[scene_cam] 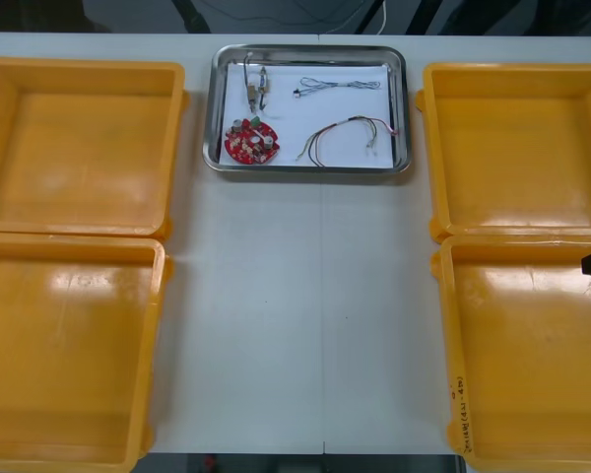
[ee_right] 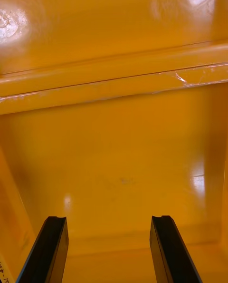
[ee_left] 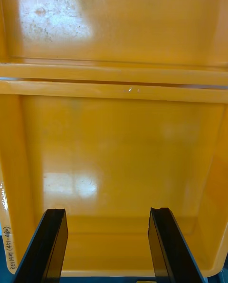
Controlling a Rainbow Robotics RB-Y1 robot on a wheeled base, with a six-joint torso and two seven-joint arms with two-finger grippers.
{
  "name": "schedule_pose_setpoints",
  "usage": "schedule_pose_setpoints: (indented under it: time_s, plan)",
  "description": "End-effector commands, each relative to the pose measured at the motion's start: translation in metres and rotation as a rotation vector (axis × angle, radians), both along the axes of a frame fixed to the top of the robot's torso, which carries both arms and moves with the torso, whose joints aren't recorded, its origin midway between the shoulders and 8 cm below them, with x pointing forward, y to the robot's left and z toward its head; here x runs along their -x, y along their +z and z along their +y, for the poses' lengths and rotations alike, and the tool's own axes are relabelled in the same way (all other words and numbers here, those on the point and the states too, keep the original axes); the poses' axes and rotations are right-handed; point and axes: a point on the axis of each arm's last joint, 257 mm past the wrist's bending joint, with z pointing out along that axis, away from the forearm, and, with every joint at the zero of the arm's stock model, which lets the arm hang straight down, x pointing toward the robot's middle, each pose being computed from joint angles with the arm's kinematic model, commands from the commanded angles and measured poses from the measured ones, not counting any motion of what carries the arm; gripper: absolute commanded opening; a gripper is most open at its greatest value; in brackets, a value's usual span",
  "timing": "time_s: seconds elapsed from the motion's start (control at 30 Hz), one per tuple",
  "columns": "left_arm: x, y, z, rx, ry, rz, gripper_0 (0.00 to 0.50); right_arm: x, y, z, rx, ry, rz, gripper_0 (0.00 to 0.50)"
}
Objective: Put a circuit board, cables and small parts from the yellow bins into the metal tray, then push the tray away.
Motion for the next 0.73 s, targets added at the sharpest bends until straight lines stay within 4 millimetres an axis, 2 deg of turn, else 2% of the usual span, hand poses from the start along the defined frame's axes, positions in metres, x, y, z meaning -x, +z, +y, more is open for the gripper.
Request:
schedule_pose_setpoints:
  time_s: [0.03,0.73]
  plan:
    - [0.0051,0.0132,0.0133,-0.076,-0.04,-0.012,0.5,0.004,0.015,-0.0116,0.028,-0.027,-0.027,0.5]
    - [0.0051,0.0132,0.0133,-0.076,-0.04,-0.012,0.5,0.0039,0.0169,-0.0094,0.028,-0.02,-0.032,0.5]
